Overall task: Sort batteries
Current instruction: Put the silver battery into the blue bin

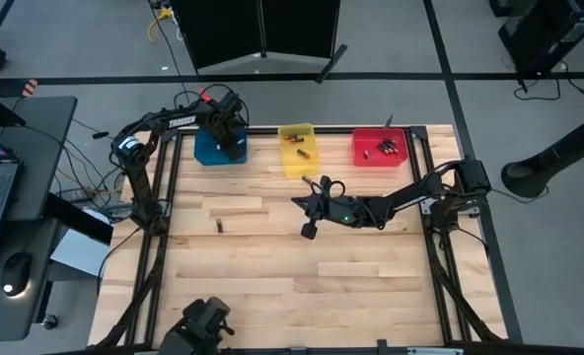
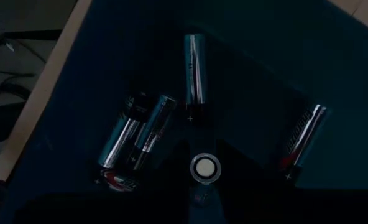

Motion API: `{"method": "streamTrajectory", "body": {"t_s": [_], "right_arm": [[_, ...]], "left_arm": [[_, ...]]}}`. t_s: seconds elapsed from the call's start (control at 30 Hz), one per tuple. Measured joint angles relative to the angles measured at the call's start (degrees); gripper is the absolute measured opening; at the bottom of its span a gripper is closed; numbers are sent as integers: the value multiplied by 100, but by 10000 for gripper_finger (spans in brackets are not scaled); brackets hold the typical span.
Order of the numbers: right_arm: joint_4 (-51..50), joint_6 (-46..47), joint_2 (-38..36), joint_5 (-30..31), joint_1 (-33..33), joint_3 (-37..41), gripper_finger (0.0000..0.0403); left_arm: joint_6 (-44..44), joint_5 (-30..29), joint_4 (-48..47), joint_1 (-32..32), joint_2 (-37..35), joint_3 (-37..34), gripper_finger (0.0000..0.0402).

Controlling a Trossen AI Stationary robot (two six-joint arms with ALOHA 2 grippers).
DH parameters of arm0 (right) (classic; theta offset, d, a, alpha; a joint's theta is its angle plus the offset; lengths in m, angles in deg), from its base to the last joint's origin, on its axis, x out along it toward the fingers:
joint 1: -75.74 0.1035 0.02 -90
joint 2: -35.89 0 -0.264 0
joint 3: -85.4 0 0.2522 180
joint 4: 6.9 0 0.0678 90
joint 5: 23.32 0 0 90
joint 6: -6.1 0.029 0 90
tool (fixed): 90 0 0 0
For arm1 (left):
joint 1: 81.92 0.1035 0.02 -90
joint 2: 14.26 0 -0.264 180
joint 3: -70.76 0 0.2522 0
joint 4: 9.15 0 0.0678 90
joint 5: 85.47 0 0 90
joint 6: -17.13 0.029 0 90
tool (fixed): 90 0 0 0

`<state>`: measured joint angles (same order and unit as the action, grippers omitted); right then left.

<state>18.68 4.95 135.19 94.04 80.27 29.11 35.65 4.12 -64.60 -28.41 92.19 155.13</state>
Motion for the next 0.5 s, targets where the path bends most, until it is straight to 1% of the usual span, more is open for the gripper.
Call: {"method": "streamTrajectory", "body": {"t_s": [0.23, 0.37, 0.43, 0.5], "right_arm": [[-1, -7, 0, 0, 2, 0, 6], [-3, -4, 0, -2, 4, 0, 14], [-3, -4, 0, -2, 4, 2, 18], [-1, -2, 0, -2, 2, 2, 17]], "left_arm": [[27, -5, 66, 0, 195, 9, 55], [-99, -53, 90, 0, 195, 50, 55], [-94, -64, 44, -1, 197, 110, 69], [-89, -63, -26, -4, 202, 169, 99]]}}
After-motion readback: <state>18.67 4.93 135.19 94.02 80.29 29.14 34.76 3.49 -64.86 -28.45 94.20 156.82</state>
